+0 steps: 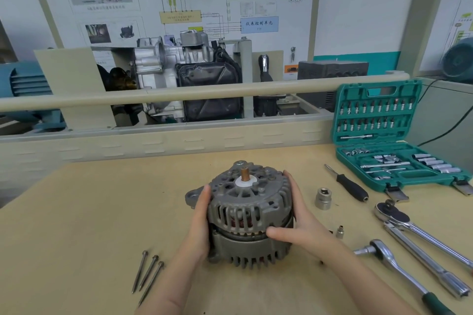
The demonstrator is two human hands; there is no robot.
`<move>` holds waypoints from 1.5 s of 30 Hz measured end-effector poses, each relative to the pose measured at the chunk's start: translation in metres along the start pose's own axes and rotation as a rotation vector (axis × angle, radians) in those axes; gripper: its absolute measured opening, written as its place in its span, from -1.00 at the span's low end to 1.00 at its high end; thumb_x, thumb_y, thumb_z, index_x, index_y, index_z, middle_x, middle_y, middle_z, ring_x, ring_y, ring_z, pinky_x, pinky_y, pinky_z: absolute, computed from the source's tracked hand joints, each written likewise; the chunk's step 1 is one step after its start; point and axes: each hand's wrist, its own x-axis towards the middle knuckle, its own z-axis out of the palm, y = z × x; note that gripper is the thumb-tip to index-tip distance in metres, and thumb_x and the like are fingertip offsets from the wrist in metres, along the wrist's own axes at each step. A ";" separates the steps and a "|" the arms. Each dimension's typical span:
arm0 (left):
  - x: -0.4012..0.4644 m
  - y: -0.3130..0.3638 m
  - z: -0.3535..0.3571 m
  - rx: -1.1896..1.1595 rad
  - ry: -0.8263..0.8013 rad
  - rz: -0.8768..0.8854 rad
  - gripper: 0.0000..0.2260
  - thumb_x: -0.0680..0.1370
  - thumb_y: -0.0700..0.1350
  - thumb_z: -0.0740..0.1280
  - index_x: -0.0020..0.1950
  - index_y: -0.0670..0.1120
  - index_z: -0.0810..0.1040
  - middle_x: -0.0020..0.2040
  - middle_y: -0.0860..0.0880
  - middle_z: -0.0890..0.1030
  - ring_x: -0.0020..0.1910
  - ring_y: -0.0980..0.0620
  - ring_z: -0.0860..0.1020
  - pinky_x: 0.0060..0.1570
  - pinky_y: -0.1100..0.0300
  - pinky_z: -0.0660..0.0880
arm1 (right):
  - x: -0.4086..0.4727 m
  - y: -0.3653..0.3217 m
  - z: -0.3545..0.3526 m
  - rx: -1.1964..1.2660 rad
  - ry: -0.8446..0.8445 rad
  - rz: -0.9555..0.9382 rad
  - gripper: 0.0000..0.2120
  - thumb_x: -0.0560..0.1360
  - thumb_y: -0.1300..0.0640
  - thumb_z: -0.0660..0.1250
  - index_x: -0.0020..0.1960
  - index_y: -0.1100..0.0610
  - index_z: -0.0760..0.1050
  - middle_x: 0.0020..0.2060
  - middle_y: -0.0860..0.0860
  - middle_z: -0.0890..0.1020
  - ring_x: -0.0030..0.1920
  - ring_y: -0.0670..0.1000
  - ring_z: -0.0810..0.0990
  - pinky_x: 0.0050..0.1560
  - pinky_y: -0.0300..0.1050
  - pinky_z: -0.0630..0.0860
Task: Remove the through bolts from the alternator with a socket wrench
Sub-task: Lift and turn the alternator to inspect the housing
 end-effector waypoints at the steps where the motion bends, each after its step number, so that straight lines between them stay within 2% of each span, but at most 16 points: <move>1: -0.001 -0.001 0.000 -0.034 0.018 0.013 -0.54 0.25 0.31 0.24 -0.07 0.06 0.67 -0.04 -0.08 0.67 -0.05 -0.03 0.63 -0.27 0.21 0.56 | 0.000 -0.002 0.000 0.005 -0.034 0.002 0.07 0.10 -0.18 0.55 0.27 -0.44 -0.19 0.23 -0.51 0.14 0.18 -0.53 0.26 0.02 -0.60 0.29; 5: -0.005 -0.007 -0.005 -0.129 0.124 0.023 -0.63 0.29 0.19 0.23 -0.13 0.01 0.69 -0.05 -0.11 0.67 -0.06 -0.07 0.63 -0.11 0.06 0.48 | -0.001 -0.007 0.001 0.101 -0.057 0.014 0.05 0.02 -0.35 0.50 0.31 -0.40 -0.09 0.25 -0.46 0.14 0.23 -0.47 0.27 0.09 -0.50 0.34; 9: -0.007 -0.004 -0.005 -0.167 0.147 0.014 -0.64 0.46 0.11 0.15 -0.15 -0.01 0.69 -0.04 -0.12 0.67 -0.08 -0.05 0.63 -0.12 0.07 0.45 | -0.005 0.002 0.007 0.294 0.061 0.102 0.14 -0.06 -0.44 0.46 0.40 -0.26 0.02 0.40 -0.18 0.20 0.40 -0.13 0.20 0.39 -0.10 0.21; 13: -0.012 0.000 0.001 -0.164 0.208 -0.017 -0.61 0.49 0.09 0.13 -0.17 -0.05 0.70 -0.06 -0.14 0.66 -0.11 -0.08 0.64 -0.13 0.07 0.47 | -0.011 0.007 0.020 0.281 0.089 0.112 -0.20 0.17 -0.29 0.47 0.33 -0.25 0.20 0.29 -0.29 0.37 0.23 -0.33 0.38 0.10 -0.43 0.39; 18: -0.021 0.003 0.007 -0.156 0.236 -0.044 -0.61 0.47 0.10 0.14 -0.04 -0.13 0.64 -0.03 -0.18 0.65 -0.11 -0.12 0.63 -0.12 0.07 0.49 | -0.024 0.005 0.031 0.380 0.184 0.126 -0.25 0.19 -0.22 0.39 0.34 -0.22 0.22 0.20 -0.35 0.44 0.12 -0.40 0.44 -0.06 -0.47 0.45; 24: -0.034 0.004 0.008 -0.146 0.211 -0.065 -0.60 0.47 0.09 0.12 -0.17 -0.11 0.68 -0.05 -0.19 0.65 -0.15 -0.11 0.64 -0.18 0.09 0.46 | -0.043 0.000 0.040 0.484 0.240 0.154 -0.12 0.15 -0.17 0.47 0.41 -0.14 0.22 0.27 -0.20 0.46 0.27 -0.13 0.42 0.28 -0.09 0.37; 28: -0.047 0.003 0.007 -0.134 0.195 -0.071 -0.60 0.47 0.07 0.11 -0.13 -0.12 0.67 -0.05 -0.19 0.65 -0.14 -0.12 0.64 -0.17 0.09 0.46 | -0.059 -0.006 0.046 0.430 0.249 0.160 -0.15 0.13 -0.22 0.45 0.36 -0.22 0.20 0.24 -0.29 0.43 0.21 -0.25 0.42 0.13 -0.26 0.41; 31: -0.059 0.002 0.004 -0.077 0.141 -0.051 -0.61 0.46 0.05 0.11 -0.17 -0.08 0.69 -0.07 -0.16 0.66 -0.13 -0.09 0.64 -0.16 0.10 0.46 | -0.077 -0.008 0.046 0.392 0.221 0.143 -0.07 0.09 -0.26 0.55 0.36 -0.22 0.18 0.26 -0.32 0.39 0.22 -0.32 0.40 0.13 -0.34 0.41; 34: -0.070 0.005 0.001 0.047 0.086 -0.052 -0.66 0.45 0.09 0.16 -0.15 -0.01 0.69 -0.06 -0.08 0.67 -0.12 -0.01 0.64 -0.14 0.11 0.46 | -0.094 -0.010 0.034 0.296 0.098 0.110 -0.14 0.10 -0.15 0.55 0.27 -0.31 0.15 0.15 -0.50 0.40 0.15 -0.47 0.37 -0.02 -0.53 0.38; 36: -0.078 0.005 -0.003 0.118 0.069 -0.004 -0.60 0.36 0.16 0.29 0.09 -0.03 0.61 0.06 -0.03 0.64 0.00 0.02 0.61 -0.02 0.10 0.45 | -0.103 -0.013 0.023 0.198 -0.013 0.111 -0.06 0.13 -0.08 0.56 0.30 -0.33 0.05 0.15 -0.55 0.36 0.19 -0.47 0.32 0.02 -0.53 0.35; 38: -0.089 -0.001 -0.011 0.213 0.156 0.091 -0.38 0.32 0.18 0.40 0.33 0.03 0.36 0.26 0.03 0.50 0.14 0.10 0.52 0.13 0.12 0.38 | -0.109 -0.014 0.014 0.054 -0.082 0.124 0.06 0.16 -0.07 0.56 0.35 -0.35 -0.15 0.25 -0.57 0.19 0.27 -0.47 0.21 0.13 -0.51 0.30; 40: -0.101 -0.004 -0.020 0.339 0.257 0.230 -0.24 0.27 0.24 0.45 0.35 0.28 0.11 0.37 0.13 0.31 0.21 0.26 0.40 0.20 0.20 0.29 | -0.113 -0.014 0.008 -0.236 -0.079 0.122 0.15 0.19 -0.15 0.52 0.29 -0.43 -0.39 0.34 -0.51 -0.14 0.34 -0.42 0.11 0.24 -0.44 0.24; 42: -0.107 -0.005 -0.030 0.495 0.206 0.336 -0.06 0.12 0.31 0.48 0.31 0.46 -0.07 0.42 0.27 0.12 0.30 0.34 0.27 0.25 0.22 0.20 | -0.112 -0.023 0.005 -0.621 -0.040 0.052 0.17 0.21 -0.23 0.47 0.21 -0.43 -0.56 0.33 -0.38 -0.44 0.34 -0.29 0.16 0.18 -0.40 0.28; 43: -0.108 -0.006 -0.035 0.623 0.158 0.365 0.05 0.06 0.34 0.49 0.31 0.47 -0.17 0.42 0.34 0.02 0.36 0.33 0.17 0.29 0.18 0.15 | -0.109 -0.030 0.004 -0.813 -0.005 -0.051 0.20 0.22 -0.24 0.46 0.23 -0.36 -0.60 0.35 -0.20 -0.51 0.36 -0.18 0.18 0.16 -0.37 0.33; 44: -0.108 -0.009 -0.038 0.786 0.105 0.391 0.14 0.02 0.37 0.49 0.33 0.44 -0.27 0.42 0.38 -0.08 0.41 0.32 0.05 0.33 0.16 0.09 | -0.103 -0.035 0.003 -0.972 0.036 -0.208 0.26 0.20 -0.21 0.49 0.31 -0.25 -0.57 0.40 0.06 -0.46 0.41 0.00 0.19 0.20 -0.21 0.40; 45: -0.106 -0.012 -0.039 0.941 0.047 0.428 0.19 0.02 0.39 0.47 0.34 0.39 -0.34 0.44 0.34 -0.19 0.43 0.30 -0.08 0.37 0.18 0.01 | -0.097 -0.039 0.002 -1.054 0.068 -0.346 0.30 0.15 -0.19 0.53 0.41 -0.12 -0.48 0.42 0.29 -0.26 0.41 0.18 0.19 0.21 0.00 0.44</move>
